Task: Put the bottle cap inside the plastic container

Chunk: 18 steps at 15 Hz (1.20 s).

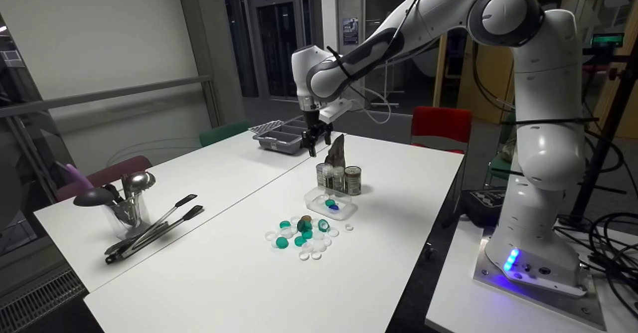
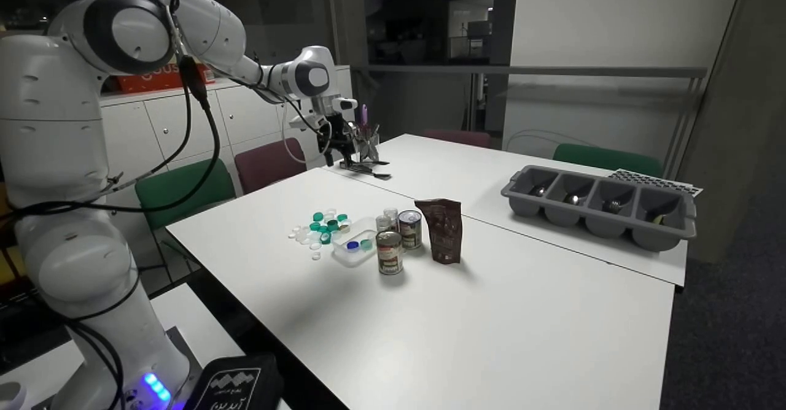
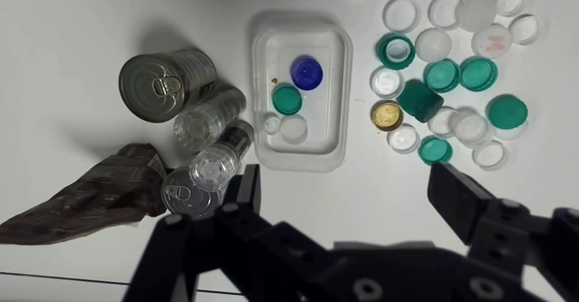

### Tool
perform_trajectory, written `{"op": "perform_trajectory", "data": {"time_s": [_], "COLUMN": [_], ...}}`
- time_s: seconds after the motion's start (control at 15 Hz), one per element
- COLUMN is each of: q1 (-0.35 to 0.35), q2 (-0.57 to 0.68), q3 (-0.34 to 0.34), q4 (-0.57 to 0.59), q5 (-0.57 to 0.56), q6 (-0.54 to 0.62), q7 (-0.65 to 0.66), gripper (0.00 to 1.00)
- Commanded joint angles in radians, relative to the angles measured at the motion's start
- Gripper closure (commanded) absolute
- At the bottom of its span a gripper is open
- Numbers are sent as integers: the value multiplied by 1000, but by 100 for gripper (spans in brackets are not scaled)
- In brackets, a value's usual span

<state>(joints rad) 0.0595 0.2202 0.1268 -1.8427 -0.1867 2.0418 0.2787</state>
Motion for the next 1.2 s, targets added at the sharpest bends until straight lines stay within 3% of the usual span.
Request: {"op": "perform_trajectory", "data": {"time_s": [0.0, 0.6, 1.13], "q1": [26, 121, 151], "q2": [-1, 196, 349], "q3": [-28, -39, -31], "q4": [3, 98, 259], "q5": [7, -167, -64], "q6": [-2, -4, -66], "q7": [-5, -54, -68], "gripper": [0, 0, 0]}}
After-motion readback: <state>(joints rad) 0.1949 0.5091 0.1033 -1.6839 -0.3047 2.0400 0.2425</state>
